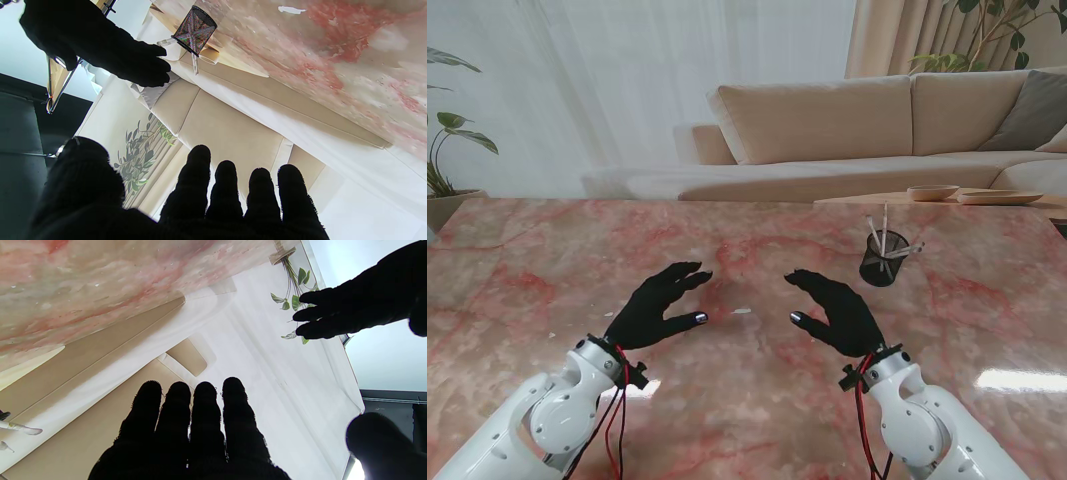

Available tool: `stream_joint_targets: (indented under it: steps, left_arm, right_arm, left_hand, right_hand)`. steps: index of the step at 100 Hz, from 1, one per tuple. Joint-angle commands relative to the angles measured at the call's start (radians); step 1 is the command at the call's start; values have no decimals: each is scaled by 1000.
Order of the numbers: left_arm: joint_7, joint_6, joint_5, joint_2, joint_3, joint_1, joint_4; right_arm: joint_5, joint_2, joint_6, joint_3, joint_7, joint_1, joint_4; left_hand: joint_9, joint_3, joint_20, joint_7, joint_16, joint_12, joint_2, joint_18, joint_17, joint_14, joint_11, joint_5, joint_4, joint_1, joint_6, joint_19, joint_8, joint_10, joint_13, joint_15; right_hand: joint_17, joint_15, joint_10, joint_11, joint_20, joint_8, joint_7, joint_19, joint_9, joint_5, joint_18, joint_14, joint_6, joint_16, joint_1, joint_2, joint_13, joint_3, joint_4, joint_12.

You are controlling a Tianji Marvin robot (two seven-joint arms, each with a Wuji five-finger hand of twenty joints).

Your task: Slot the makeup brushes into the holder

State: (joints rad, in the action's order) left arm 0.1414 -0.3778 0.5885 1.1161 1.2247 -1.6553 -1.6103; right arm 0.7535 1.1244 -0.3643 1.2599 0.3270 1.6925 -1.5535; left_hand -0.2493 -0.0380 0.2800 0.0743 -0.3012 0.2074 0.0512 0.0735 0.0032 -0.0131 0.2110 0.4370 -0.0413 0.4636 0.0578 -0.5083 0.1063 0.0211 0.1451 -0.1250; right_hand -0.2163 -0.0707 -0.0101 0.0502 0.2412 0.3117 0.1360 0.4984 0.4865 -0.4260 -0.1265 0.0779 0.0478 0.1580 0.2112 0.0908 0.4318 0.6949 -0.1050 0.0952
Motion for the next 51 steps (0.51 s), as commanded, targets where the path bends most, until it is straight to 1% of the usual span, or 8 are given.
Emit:
stream_joint_targets:
  steps: [1,19,51]
  left_arm:
    - [1,8,-2,4,-5,-6,-2]
    - [11,14,5,6,-6,-14,-8]
    - [3,21,8,4,0,-20,-20]
  right_arm:
    - [-4,3,-1,7,-8,14,-11]
    - [-4,2,-13,22,-18,19,-26]
    - [-8,2,-18,25,-21,11,-29]
  left_hand:
    - [18,35,14,-10,12,-15,-42,33,-13,-4,-14,-18,39,-29,11,-37,-17,12,8,-12]
    - [13,35,10,-9,12,-15,-41,34,-16,-7,-14,-14,39,-28,13,-35,-17,10,10,-13]
    - [10,35,1,-8,12,-15,-41,35,-15,-10,-15,-11,39,-27,13,-23,-16,9,10,-9]
  right_hand:
    - [7,9,6,-14,-28,-7,-9,-16,-28,31,-9,-9,12,-20,40,-24,-25,-22,-29,-18]
    - [7,8,8,-14,-28,-6,-9,-15,-27,28,-7,-10,11,-19,32,-22,-24,-27,-23,-19]
    - [7,8,8,-13,-26,-3,-4,-12,-21,18,-6,-9,11,-19,15,-17,-23,-28,-18,-18]
